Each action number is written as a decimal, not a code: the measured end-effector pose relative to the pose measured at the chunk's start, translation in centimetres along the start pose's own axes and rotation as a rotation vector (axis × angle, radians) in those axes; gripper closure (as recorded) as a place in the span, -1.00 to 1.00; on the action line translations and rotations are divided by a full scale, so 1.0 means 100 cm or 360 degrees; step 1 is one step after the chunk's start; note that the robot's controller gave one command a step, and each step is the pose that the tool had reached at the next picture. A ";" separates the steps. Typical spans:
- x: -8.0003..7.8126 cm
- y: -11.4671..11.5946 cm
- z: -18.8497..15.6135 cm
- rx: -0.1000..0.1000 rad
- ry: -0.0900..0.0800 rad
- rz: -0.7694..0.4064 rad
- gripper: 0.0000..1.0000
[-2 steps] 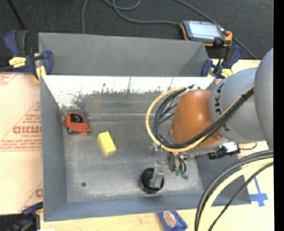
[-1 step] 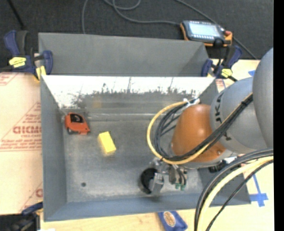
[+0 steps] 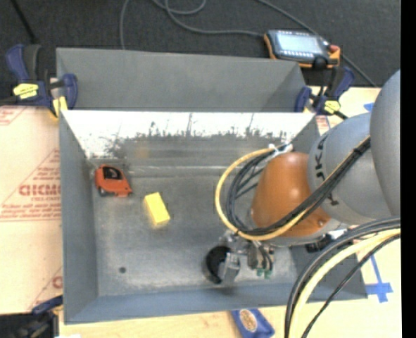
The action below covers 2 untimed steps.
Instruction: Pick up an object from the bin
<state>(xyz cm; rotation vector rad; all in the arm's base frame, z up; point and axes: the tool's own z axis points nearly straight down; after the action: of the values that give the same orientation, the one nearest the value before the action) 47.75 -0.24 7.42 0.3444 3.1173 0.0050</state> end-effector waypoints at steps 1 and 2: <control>-0.011 0.022 -0.038 0.0006 0.0008 0.0030 1.00; -0.015 0.029 -0.065 0.0002 -0.0002 0.0009 1.00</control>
Offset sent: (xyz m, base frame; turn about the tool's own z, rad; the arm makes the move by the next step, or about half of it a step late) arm 0.0147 0.0067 0.0399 -0.0350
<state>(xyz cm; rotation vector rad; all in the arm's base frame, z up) 49.78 2.28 13.93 0.3529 3.1150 0.0028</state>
